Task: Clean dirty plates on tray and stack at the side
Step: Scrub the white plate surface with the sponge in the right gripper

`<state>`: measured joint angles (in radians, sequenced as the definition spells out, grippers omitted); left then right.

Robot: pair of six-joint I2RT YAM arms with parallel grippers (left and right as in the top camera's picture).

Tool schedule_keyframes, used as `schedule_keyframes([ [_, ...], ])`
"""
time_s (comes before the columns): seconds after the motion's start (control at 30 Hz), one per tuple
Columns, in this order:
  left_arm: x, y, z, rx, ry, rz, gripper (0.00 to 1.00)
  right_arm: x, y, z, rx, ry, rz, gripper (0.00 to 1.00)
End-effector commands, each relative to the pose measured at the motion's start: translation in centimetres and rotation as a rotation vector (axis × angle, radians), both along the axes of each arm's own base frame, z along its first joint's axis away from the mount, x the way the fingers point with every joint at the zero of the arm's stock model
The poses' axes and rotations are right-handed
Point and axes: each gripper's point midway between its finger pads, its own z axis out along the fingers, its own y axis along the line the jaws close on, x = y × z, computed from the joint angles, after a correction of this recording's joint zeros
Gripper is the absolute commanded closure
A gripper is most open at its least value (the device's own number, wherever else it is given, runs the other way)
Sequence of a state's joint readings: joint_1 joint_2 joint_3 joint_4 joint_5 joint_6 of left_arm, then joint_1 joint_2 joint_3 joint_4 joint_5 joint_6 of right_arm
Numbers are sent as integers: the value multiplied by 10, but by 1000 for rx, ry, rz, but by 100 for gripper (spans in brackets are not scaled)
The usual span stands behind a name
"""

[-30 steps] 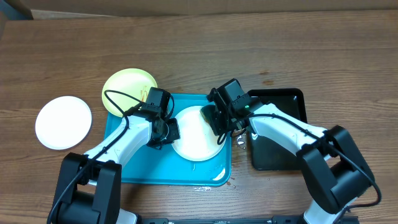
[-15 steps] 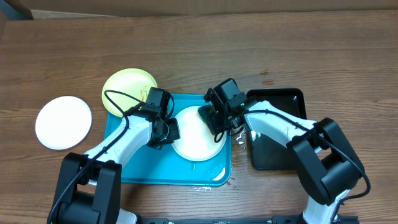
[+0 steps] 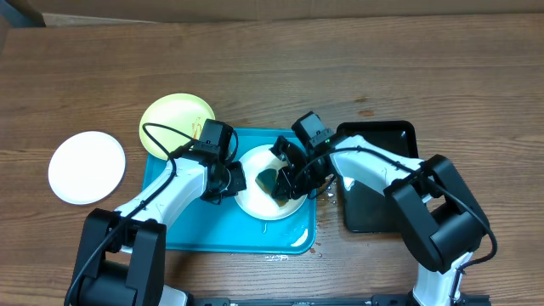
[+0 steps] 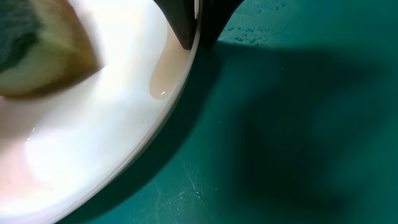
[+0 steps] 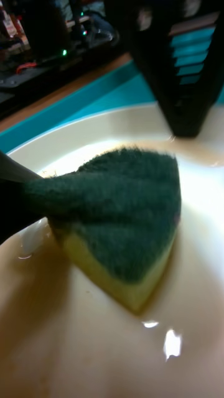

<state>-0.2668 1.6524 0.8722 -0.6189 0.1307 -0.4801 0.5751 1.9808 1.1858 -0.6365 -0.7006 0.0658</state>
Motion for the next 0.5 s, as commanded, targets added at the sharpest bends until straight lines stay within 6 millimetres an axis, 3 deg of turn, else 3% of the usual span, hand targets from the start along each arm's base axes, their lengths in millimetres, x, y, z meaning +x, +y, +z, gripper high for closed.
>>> schedule_keyframes([
  [0.0,-3,5,-6,32,17,16,96,25,5,42,65,-126,5,96],
  [0.07,-3,5,-6,32,16,16,96,34,-4,42,-3,-184,-18,96],
  [0.2,-3,5,-6,32,16,16,96,44,-33,21,-211,-257,-57,96],
  [0.4,-3,5,-6,32,17,16,96,41,-61,-6,-399,-313,-61,96],
  [0.47,-3,5,-6,32,17,16,96,40,-62,-7,-401,-312,-59,73],
])
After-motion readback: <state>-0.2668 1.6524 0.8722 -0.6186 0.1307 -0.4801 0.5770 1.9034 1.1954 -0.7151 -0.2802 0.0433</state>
